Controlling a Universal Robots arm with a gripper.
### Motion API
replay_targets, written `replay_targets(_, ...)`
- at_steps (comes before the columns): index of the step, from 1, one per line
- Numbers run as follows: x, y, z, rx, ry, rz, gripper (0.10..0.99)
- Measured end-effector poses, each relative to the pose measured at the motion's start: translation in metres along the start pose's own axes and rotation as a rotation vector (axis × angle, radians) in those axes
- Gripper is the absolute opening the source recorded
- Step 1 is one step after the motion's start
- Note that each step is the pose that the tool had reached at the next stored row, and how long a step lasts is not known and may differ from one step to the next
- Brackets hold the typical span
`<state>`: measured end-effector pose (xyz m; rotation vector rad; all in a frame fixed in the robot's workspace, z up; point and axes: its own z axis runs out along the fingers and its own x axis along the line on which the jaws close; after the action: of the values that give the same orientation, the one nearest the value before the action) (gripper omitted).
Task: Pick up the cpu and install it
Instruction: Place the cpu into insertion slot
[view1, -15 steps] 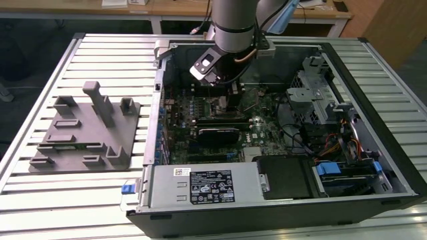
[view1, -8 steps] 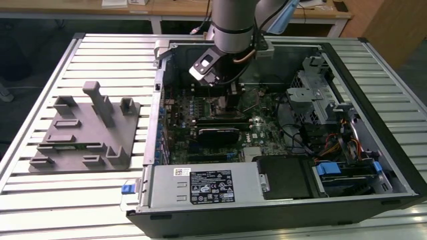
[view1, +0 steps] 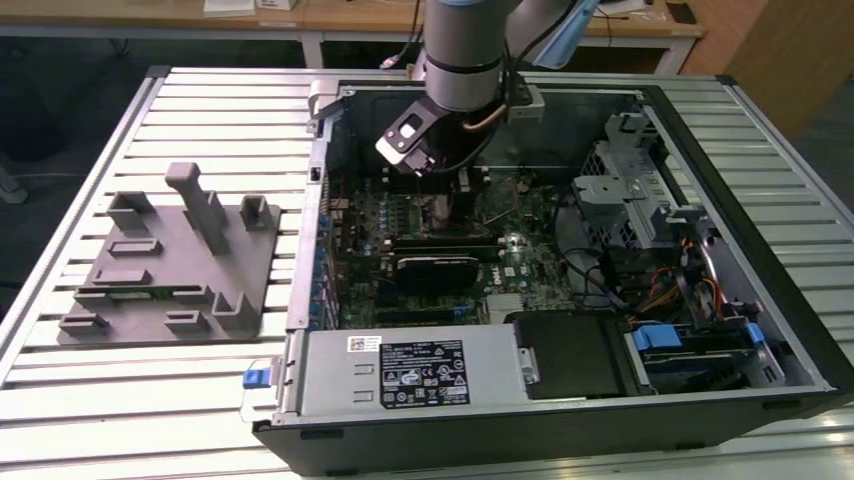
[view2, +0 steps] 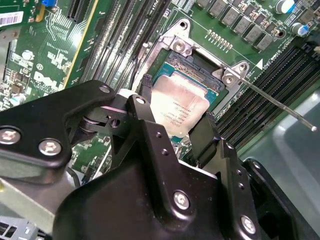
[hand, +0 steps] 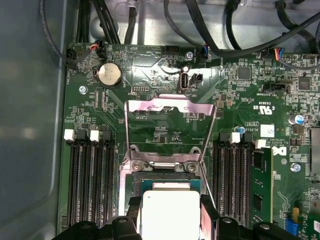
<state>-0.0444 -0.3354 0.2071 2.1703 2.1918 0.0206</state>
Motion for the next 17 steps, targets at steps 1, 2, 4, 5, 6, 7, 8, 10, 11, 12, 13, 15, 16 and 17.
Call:
replay_targets(1, 0.0001, -0.0004, 0.0007, 0.0, -0.0002, 0.002, 0.545)
replay_targets(2, 0.0001, -0.0007, 0.0014, 0.0, -0.0002, 0.006, 0.545)
replay_targets(4, 0.0003, -0.0013, 0.0031, 0.0, -0.0005, 0.011, 0.545)
replay_targets(5, 0.0004, -0.0016, 0.0042, 0.0, -0.0007, 0.014, 0.545)
replay_targets(6, 0.0006, -0.0018, 0.0052, 0.001, -0.0008, 0.016, 0.545)
replay_targets(7, 0.0007, -0.002, 0.0062, 0.001, -0.0009, 0.019, 0.545)
replay_targets(8, 0.0009, -0.0022, 0.0071, 0.001, -0.001, 0.021, 0.545)
replay_targets(10, 0.0013, -0.0027, 0.0086, 0.001, -0.0012, 0.024, 0.545)
replay_targets(11, 0.0015, -0.0028, 0.0094, 0.001, -0.0012, 0.026, 0.545)
replay_targets(12, 0.0017, -0.0029, 0.0103, 0.001, -0.0013, 0.027, 0.545)
replay_targets(13, 0.0018, -0.0029, 0.0112, 0.001, -0.0014, 0.028, 0.545)
replay_targets(15, 0.002, -0.0031, 0.0131, 0.001, -0.0015, 0.029, 0.545)
replay_targets(16, 0.002, -0.0031, 0.0138, 0.001, -0.0014, 0.029, 0.545)
replay_targets(17, 0.0021, -0.0031, 0.0143, 0.001, -0.0014, 0.029, 0.545)
